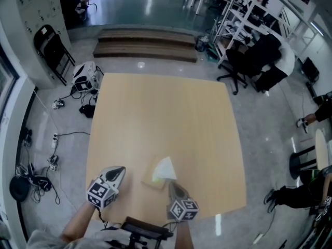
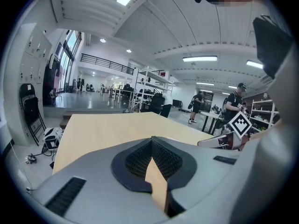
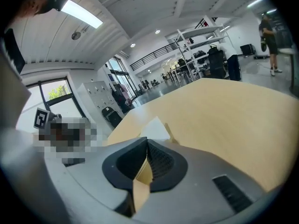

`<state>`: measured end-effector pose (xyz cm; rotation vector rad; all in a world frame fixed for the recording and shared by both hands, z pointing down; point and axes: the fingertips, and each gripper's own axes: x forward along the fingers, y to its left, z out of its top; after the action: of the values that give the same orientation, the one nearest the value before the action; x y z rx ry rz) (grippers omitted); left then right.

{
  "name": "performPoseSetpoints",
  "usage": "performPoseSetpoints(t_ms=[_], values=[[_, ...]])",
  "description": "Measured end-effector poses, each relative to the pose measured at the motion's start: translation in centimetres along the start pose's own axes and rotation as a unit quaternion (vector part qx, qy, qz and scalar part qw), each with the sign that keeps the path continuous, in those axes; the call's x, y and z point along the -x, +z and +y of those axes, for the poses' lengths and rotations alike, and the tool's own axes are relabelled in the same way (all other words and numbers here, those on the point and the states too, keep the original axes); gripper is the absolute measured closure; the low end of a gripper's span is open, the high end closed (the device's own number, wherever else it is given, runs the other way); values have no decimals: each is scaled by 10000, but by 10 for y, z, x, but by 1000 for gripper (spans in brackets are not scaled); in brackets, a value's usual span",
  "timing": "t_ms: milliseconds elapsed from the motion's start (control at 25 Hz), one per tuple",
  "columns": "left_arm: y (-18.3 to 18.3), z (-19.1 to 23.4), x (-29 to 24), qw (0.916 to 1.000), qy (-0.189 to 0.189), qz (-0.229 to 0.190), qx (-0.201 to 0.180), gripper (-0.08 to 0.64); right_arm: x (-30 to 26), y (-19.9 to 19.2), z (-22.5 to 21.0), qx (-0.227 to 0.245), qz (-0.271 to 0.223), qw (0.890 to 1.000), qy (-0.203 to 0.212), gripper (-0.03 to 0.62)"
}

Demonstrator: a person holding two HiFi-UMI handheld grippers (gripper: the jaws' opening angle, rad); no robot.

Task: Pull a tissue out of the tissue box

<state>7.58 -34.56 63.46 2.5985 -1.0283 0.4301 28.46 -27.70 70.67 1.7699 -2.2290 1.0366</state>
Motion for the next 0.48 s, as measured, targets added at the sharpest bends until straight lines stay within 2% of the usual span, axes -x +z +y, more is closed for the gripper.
performPoseSetpoints(t_ms=[200, 320, 360, 480], values=[[3, -1, 2, 10000, -11, 29, 1, 554, -7, -7, -4, -275, 101, 9996, 30, 571], [-2, -1, 1, 10000, -45, -17, 30, 554, -10, -5, -4, -526, 17, 9985, 168, 499], [-3, -1, 1, 10000, -67, -4, 31, 554, -12, -4, -5, -586, -29, 9981, 171, 458], [-5, -1, 1, 10000, -76, 11, 28, 554, -19, -6, -12, -666, -76, 9977, 70, 393]])
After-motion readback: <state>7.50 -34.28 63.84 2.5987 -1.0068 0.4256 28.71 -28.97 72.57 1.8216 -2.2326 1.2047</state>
